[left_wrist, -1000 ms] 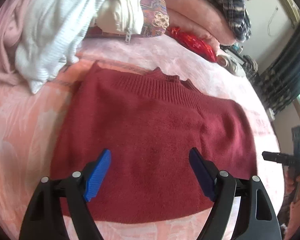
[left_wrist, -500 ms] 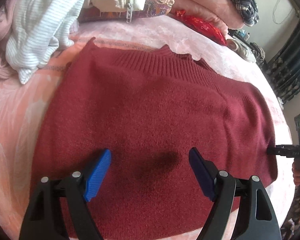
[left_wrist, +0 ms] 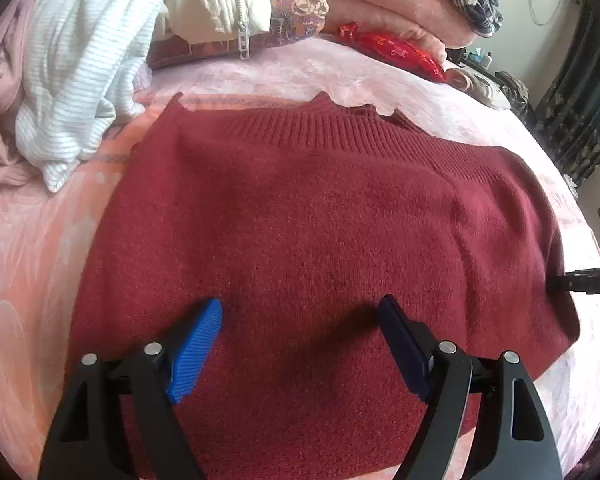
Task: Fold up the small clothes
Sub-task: 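Grasp the folded edge of the red sweater with the right tool, then fold the gripped edge across the sweater and open the right tool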
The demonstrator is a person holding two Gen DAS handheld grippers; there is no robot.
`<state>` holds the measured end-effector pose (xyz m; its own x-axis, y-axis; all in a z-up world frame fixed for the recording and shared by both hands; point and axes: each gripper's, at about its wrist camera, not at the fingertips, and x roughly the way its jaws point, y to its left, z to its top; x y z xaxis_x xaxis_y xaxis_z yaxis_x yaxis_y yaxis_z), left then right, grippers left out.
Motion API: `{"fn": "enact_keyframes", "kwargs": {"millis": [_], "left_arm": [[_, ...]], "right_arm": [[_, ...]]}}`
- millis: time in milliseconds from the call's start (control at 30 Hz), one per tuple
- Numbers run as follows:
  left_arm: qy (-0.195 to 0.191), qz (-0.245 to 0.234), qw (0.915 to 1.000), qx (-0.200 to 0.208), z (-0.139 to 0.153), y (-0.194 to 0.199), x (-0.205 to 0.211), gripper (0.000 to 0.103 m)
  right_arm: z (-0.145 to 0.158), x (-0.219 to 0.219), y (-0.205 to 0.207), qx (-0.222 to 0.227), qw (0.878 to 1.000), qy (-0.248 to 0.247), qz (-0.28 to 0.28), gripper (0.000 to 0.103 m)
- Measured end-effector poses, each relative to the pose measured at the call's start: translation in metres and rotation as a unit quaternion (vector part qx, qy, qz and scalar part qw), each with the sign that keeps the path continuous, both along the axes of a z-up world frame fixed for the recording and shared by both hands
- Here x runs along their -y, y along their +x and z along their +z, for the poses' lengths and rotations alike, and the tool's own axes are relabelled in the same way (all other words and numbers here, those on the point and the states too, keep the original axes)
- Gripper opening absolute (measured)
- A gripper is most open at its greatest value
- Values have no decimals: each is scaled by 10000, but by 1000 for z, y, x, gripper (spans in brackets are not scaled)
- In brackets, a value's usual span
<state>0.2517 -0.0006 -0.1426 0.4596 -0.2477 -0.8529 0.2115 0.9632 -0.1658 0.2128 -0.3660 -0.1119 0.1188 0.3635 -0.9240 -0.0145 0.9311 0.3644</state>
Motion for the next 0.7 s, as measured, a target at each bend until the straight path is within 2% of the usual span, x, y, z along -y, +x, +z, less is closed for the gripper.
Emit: {"fn": "enact_keyframes", "kwargs": {"millis": [300, 400, 600, 700], "left_arm": [[40, -39, 9999, 86, 0, -4, 1, 81], [33, -46, 9999, 100, 0, -6, 1, 81], [11, -67, 9999, 122, 0, -7, 0, 81], [14, -80, 9999, 120, -1, -7, 0, 81]], "right_arm": [[3, -6, -1, 38, 9999, -91, -92, 25], [15, -2, -5, 96, 9999, 20, -123, 22], [58, -1, -17, 605, 9977, 299, 35, 19], [49, 5, -17, 487, 9986, 194, 4, 19]]}}
